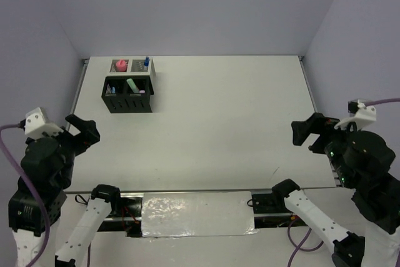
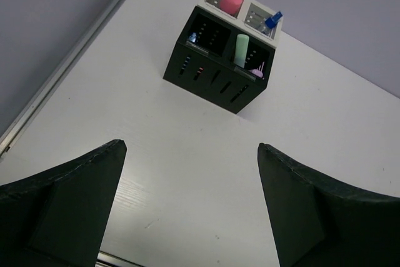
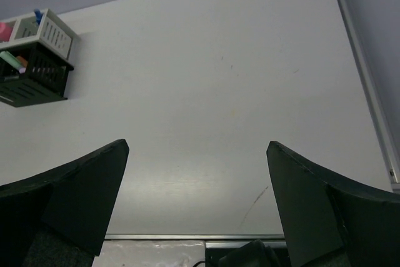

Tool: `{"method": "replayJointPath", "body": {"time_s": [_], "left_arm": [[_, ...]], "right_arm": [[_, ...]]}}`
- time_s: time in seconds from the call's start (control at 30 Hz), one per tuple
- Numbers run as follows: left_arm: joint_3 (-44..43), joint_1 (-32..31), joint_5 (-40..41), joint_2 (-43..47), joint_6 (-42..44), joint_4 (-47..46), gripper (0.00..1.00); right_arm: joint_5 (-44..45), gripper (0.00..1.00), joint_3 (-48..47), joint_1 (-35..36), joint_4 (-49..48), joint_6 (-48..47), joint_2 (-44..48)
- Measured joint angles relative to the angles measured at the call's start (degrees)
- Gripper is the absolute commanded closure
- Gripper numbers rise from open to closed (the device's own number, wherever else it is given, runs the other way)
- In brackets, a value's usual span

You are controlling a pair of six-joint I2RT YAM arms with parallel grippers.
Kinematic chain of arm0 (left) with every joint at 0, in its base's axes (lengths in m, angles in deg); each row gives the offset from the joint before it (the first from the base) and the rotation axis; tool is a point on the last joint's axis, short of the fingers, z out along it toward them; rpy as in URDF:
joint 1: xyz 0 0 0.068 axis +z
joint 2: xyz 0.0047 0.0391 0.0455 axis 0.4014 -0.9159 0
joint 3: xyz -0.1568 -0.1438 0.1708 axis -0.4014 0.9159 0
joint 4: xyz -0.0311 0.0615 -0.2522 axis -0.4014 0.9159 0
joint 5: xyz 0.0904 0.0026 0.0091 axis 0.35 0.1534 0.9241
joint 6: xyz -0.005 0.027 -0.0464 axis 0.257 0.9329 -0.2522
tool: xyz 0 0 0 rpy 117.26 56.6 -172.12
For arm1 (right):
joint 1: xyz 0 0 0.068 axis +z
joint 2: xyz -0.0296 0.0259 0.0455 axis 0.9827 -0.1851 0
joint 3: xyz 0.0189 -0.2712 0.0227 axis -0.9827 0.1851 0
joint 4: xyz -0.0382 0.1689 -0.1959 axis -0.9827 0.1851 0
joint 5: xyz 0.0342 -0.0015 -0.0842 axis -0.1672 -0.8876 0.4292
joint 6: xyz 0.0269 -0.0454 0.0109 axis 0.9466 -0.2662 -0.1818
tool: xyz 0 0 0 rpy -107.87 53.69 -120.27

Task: Sort the stationery into containers
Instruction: Reset both arms

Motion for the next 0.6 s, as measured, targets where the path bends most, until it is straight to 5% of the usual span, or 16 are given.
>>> {"method": "replayJointPath", "body": {"time_s": [0.6], "left_arm": [[0.02, -0.02, 3.34, 2.03, 1.18, 3.39, 0.01]], "right_arm": [[2.45, 0.00, 3.19, 0.00, 0.35, 0.79, 4.48]]}}
